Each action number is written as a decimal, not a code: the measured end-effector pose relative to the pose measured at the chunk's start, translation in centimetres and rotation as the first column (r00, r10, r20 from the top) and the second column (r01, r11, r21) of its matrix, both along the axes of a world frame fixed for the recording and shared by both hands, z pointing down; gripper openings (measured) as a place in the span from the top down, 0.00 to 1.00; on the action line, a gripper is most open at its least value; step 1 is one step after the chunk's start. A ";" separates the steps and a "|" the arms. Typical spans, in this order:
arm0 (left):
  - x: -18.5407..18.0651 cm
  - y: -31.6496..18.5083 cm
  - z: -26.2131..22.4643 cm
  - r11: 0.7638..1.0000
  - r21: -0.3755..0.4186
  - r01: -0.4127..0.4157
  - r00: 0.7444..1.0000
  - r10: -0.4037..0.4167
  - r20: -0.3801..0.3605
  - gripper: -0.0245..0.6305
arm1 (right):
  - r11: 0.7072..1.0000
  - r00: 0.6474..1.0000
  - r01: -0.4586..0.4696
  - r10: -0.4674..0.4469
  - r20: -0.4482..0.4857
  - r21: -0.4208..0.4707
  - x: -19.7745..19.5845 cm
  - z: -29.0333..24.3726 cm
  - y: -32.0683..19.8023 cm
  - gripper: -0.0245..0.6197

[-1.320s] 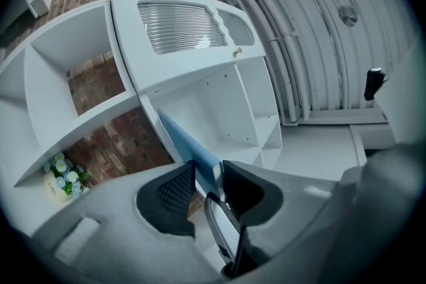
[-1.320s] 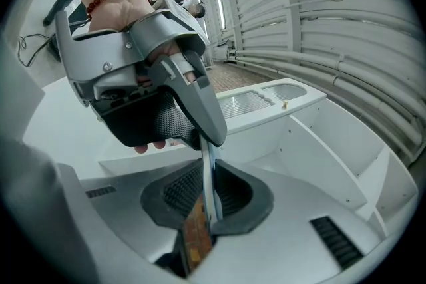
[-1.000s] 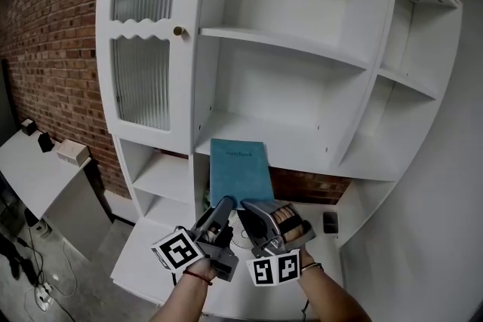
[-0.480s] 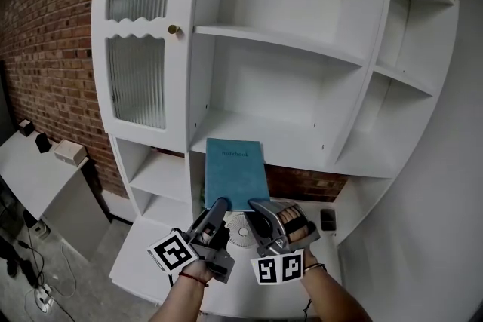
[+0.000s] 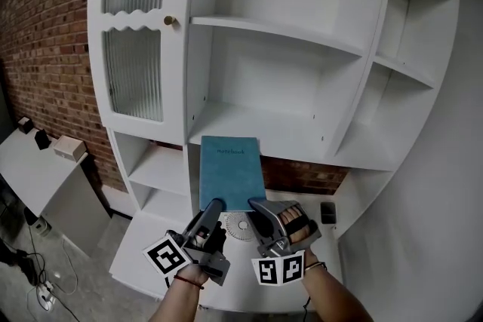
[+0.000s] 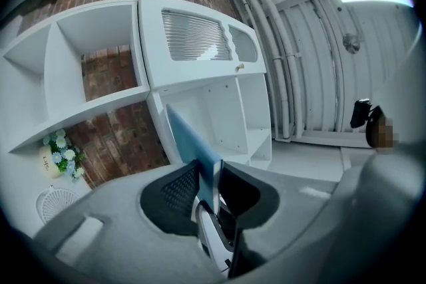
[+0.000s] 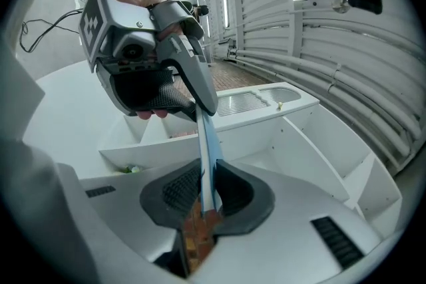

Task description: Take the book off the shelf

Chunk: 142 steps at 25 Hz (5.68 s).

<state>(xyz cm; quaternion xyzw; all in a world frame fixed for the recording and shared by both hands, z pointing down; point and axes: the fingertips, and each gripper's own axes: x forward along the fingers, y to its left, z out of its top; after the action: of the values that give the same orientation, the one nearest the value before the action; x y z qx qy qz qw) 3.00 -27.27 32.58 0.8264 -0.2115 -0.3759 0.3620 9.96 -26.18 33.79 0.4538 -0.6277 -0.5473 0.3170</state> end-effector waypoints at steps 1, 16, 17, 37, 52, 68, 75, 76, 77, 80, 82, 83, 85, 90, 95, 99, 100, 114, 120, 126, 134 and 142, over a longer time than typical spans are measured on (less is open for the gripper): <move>-0.2 0.2 0.0 1.000 0.004 -0.002 1.000 0.002 -0.010 0.84 | 1.000 1.000 0.003 -0.003 0.000 0.007 -0.2 0.0 0.2 0.85; -3.1 2.7 1.3 0.998 0.065 0.020 0.997 -0.016 -0.070 0.84 | 0.994 0.998 0.063 -0.065 0.023 0.089 -3.0 1.7 2.6 0.87; -3.3 2.9 1.5 0.998 0.063 0.023 0.997 -0.018 -0.073 0.84 | 0.994 0.997 0.069 -0.071 0.025 0.087 -3.2 1.9 2.7 0.87; -9.2 2.1 15.8 0.965 -0.243 0.094 0.986 -0.125 -0.114 0.84 | 0.958 0.987 0.160 -0.157 0.032 -0.240 -9.1 15.7 1.8 0.88; -10.4 2.8 27.1 0.896 -0.437 0.072 0.986 -0.129 -0.102 0.84 | 0.879 0.989 0.146 -0.139 0.049 -0.454 -10.3 26.8 2.8 0.88; -10.4 4.5 35.3 0.800 -0.599 0.046 0.993 -0.100 -0.058 0.81 | 0.698 0.988 0.156 -0.117 0.104 -0.699 -10.6 34.5 4.5 0.88; -10.0 4.9 34.6 0.851 -0.525 0.028 0.999 -0.041 -0.013 0.75 | 0.670 0.986 0.166 -0.102 0.132 -0.724 -10.5 34.6 4.2 0.88; -9.9 5.1 34.4 0.853 -0.521 0.023 1.000 -0.024 0.004 0.73 | 0.666 0.986 0.166 -0.103 0.131 -0.727 -10.5 34.6 4.3 0.88; -9.8 5.4 34.4 0.854 -0.520 0.022 0.999 -0.004 0.036 0.71 | 0.663 0.986 0.165 -0.104 0.128 -0.730 -10.5 34.7 4.3 0.88; -10.4 6.3 34.4 0.877 -0.479 0.051 0.979 0.051 0.197 0.67 | 0.652 0.987 0.163 -0.105 0.125 -0.740 -10.6 34.8 4.4 0.88; -10.9 7.2 34.1 0.898 -0.435 0.061 0.957 0.072 0.283 0.67 | 0.646 0.987 0.163 -0.102 0.127 -0.746 -10.6 34.9 4.5 0.88; -11.3 7.8 34.0 0.903 -0.423 0.075 0.942 0.076 0.328 0.66 | 0.643 0.987 0.163 -0.102 0.127 -0.749 -10.6 34.9 4.6 0.88; -12.2 8.7 33.4 0.909 -0.402 0.113 0.908 0.070 0.413 0.66 | 0.639 0.987 0.161 -0.105 0.123 -0.752 -10.7 34.9 4.7 0.88; -14.3 10.0 30.3 0.929 -0.289 0.233 0.840 -0.042 0.541 0.66 | 0.632 0.988 0.157 -0.107 0.115 -0.759 -10.8 35.5 5.2 0.87; -13.5 9.6 27.5 0.951 -0.195 0.238 0.815 -0.086 0.573 0.66 | 0.619 0.987 0.161 -0.110 0.118 -0.769 -11.0 36.2 5.9 0.87; -12.6 9.5 27.1 0.959 -0.178 0.220 0.820 -0.082 0.567 0.66 | 0.605 0.988 0.144 -0.129 0.082 -0.783 -11.2 37.5 6.9 0.86; -12.4 9.6 27.0 0.960 -0.178 0.215 0.821 -0.078 0.566 0.66 | 0.604 0.988 0.136 -0.140 0.064 -0.785 -11.2 38.0 7.3 0.85; -10.3 10.6 30.5 0.984 -0.115 0.133 0.763 -0.028 0.646 0.68 | 0.561 0.988 0.070 -0.156 -0.022 -0.825 -11.3 43.0 9.7 0.82; -9.5 10.9 32.5 0.992 -0.069 0.103 0.686 -0.021 0.728 0.80 | 0.533 0.988 0.060 -0.153 -0.026 -0.844 -11.4 43.8 10.1 0.81; -9.4 11.3 33.1 0.992 -0.083 0.099 0.684 -0.007 0.729 0.81 | 0.472 0.991 0.061 -0.133 -0.003 -0.880 -11.2 44.5 10.7 0.78; -9.4 11.2 33.6 0.990 -0.097 0.098 0.680 0.005 0.733 0.81 | 0.361 0.991 0.125 0.000 0.134 -0.924 -10.8 43.9 11.1 0.73; -9.0 11.1 34.1 0.990 -0.108 0.092 0.677 0.017 0.736 0.81 | 0.330 0.950 0.217 0.144 0.276 -0.919 -10.1 41.5 10.2 0.73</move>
<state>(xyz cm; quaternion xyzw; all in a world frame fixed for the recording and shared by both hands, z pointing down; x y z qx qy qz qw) -5.96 -16.16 66.70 0.8765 -0.3811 -0.0045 0.2941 -0.14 -15.97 75.34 0.2510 -0.8787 -0.0112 0.4058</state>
